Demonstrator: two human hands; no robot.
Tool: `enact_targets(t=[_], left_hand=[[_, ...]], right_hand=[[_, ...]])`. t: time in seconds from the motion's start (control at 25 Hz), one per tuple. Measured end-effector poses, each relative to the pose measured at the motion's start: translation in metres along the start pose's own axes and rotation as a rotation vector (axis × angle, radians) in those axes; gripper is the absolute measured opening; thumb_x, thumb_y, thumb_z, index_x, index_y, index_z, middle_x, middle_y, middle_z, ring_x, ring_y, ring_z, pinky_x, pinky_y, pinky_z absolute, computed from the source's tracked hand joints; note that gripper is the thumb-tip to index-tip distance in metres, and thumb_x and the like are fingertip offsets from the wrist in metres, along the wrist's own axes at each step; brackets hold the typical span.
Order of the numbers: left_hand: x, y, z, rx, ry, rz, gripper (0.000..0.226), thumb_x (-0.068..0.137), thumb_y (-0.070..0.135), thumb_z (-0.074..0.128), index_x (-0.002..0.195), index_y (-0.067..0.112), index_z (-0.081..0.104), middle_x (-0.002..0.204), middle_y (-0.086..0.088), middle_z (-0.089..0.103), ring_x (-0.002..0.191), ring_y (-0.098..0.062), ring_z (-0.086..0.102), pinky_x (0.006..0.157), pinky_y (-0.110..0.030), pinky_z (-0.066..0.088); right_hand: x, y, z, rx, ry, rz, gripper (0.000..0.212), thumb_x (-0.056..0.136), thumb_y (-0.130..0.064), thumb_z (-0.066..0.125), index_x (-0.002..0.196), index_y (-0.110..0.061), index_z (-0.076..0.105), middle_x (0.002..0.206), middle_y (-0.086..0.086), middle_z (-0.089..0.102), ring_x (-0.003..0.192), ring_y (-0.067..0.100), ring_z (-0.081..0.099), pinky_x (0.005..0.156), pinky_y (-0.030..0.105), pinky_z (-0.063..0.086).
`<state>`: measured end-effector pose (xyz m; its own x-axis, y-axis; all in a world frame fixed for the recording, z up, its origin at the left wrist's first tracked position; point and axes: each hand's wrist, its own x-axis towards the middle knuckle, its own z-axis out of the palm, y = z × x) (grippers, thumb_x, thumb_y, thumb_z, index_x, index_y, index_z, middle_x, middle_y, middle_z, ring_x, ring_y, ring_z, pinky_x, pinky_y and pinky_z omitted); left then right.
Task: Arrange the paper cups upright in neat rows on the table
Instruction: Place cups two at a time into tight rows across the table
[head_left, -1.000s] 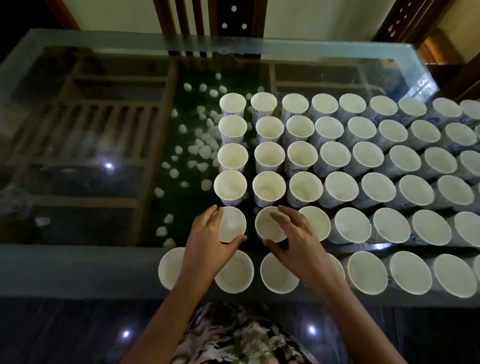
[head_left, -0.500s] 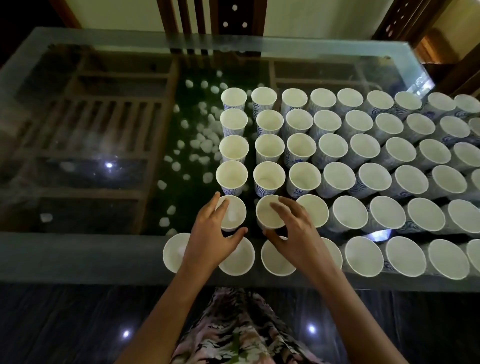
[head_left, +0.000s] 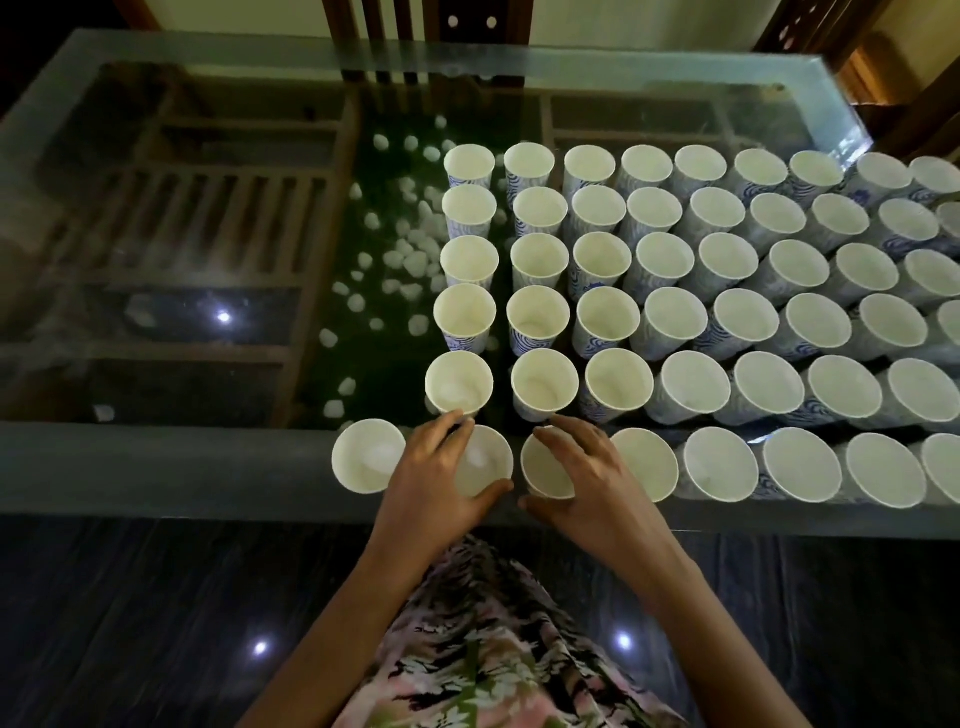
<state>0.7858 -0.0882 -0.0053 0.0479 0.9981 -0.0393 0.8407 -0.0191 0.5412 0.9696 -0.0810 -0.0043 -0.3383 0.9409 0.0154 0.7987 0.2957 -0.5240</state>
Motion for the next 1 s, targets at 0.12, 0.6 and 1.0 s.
enact_targets(t=[0.12,0.6,1.0], left_hand=[[-0.005,0.001,0.001,0.01,0.01,0.039,0.066,0.062,0.037,0.08,0.116,0.004,0.061,0.123,-0.011,0.059,0.109,-0.03,0.058,0.093,-0.031,0.036],[-0.011,-0.006,-0.005,-0.004,0.005,0.004,0.065,0.064,0.041,0.075,0.117,0.005,0.062,0.124,-0.013,0.059,0.114,-0.03,0.056,0.097,-0.031,0.031],[-0.022,-0.036,-0.037,-0.024,0.059,-0.026,0.059,0.078,0.024,0.071,0.131,0.009,0.05,0.143,-0.008,0.042,0.135,-0.024,0.034,0.103,-0.028,0.026]], right_hand=[[-0.003,-0.001,0.002,0.016,-0.009,-0.008,0.068,0.06,-0.02,0.086,0.119,-0.004,0.057,0.123,0.015,0.056,0.113,0.035,0.054,0.093,0.036,0.043],[-0.007,-0.005,0.0,0.038,-0.011,0.018,0.063,0.067,-0.017,0.081,0.123,-0.005,0.055,0.128,0.014,0.053,0.12,0.032,0.048,0.1,0.028,0.032],[0.01,-0.048,0.007,0.096,-0.09,-0.016,0.064,0.078,-0.026,0.074,0.135,-0.013,0.047,0.143,0.007,0.041,0.132,0.023,0.035,0.105,0.03,0.031]])
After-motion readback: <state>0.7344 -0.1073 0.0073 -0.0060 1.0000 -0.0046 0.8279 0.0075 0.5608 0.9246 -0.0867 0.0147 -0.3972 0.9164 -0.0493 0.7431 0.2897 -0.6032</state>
